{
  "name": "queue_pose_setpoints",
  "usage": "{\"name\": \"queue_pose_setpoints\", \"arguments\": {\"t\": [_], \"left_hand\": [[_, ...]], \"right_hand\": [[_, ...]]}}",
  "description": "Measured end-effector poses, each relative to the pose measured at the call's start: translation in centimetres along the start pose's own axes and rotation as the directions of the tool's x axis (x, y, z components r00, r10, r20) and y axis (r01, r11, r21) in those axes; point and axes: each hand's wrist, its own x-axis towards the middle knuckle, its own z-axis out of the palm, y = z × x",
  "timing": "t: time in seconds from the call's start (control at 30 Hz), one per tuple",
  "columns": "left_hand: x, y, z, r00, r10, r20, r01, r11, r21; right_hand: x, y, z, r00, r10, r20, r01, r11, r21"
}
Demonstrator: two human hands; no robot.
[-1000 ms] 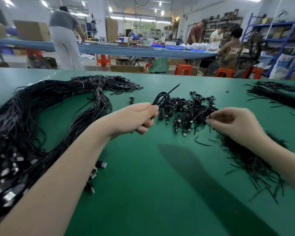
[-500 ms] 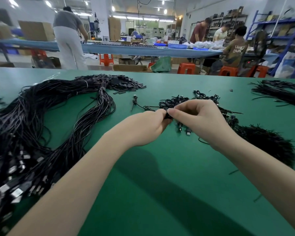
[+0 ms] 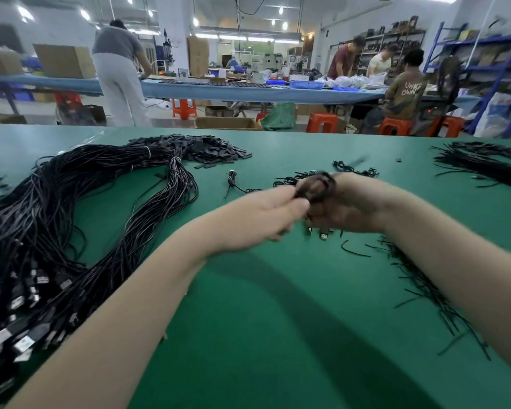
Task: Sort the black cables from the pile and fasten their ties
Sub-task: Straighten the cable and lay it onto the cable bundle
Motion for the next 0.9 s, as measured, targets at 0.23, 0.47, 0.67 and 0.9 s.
{"name": "queue_pose_setpoints", "arguments": {"t": [0.23,0.47,0.67,0.9], "left_hand": [[1.9,-3.3,0.4,0.861,-0.222,-0.458,0.096,0.954,-0.283],[2.1,-4.0,0.6,0.874,-0.251,-0.417,0.108,0.936,-0.336],[2.2,-4.1,1.0,0.870,-0.243,-0.428,0.102,0.940,-0.326],[2.1,-3.9,1.3,0.867,-0.240,-0.436,0.080,0.932,-0.354]], "right_hand": [[2.4,4.5,5.6,0.839,-0.208,-0.503,0.386,0.879,0.280],[3.0,5.5,5.7,0.808,-0.240,-0.538,0.469,0.815,0.341],[2.7,5.8,5.2,0.855,-0.261,-0.449,0.449,0.805,0.388],[2.6,6.1,5.5,0.859,-0.261,-0.440,0.418,0.855,0.307]]}}
